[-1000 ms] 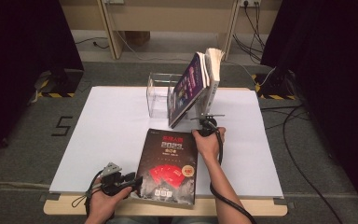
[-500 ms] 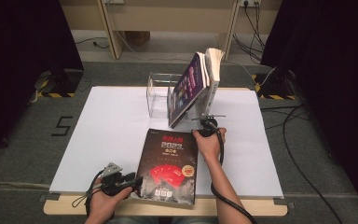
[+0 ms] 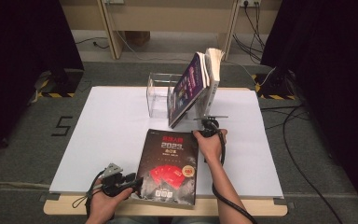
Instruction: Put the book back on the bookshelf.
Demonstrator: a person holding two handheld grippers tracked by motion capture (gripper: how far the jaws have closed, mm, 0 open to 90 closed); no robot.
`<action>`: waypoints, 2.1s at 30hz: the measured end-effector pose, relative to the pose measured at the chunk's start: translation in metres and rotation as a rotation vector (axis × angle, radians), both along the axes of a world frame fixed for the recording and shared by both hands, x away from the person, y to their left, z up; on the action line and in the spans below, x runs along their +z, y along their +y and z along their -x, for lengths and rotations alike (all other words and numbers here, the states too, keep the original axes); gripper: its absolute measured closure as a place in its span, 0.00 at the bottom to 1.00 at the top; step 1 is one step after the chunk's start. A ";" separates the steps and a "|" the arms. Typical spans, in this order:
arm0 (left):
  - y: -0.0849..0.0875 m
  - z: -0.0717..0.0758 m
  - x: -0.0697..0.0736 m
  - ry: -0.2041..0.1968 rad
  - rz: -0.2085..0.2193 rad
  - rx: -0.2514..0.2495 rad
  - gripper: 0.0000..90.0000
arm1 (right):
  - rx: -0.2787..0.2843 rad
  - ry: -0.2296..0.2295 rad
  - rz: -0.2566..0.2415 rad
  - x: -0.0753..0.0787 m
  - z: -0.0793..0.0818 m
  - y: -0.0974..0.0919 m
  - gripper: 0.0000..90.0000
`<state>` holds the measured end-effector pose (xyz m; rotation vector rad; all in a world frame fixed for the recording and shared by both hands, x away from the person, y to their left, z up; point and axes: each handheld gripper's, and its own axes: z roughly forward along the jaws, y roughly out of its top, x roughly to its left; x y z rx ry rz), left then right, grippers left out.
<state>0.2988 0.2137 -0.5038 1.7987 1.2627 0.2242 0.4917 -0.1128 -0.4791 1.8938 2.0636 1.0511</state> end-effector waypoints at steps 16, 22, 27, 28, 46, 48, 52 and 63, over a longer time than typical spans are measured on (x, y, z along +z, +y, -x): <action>-0.001 0.002 0.000 -0.001 -0.012 -0.003 0.62 | 0.006 0.042 -0.046 0.000 0.010 -0.003 0.72; -0.002 0.002 0.001 -0.002 -0.015 -0.004 0.62 | 0.005 0.059 -0.062 0.000 0.011 -0.005 0.76; -0.002 0.002 0.001 -0.002 -0.017 -0.005 0.62 | 0.003 0.073 -0.078 0.000 0.011 -0.007 0.78; -0.002 0.002 0.001 -0.002 -0.017 -0.005 0.62 | 0.003 0.076 -0.080 0.000 0.011 -0.007 0.79; -0.002 0.003 0.000 -0.006 -0.020 -0.004 0.63 | 0.017 0.101 -0.116 0.003 0.011 -0.010 0.93; -0.002 0.003 0.000 -0.006 -0.021 -0.004 0.63 | 0.021 0.096 -0.117 0.004 0.011 -0.010 0.95; -0.002 0.003 0.000 -0.006 -0.019 -0.003 0.63 | 0.021 0.093 -0.117 0.006 0.012 -0.009 0.96; -0.002 0.003 0.000 -0.009 -0.024 -0.006 0.63 | 0.012 0.056 -0.134 0.008 0.019 -0.009 0.97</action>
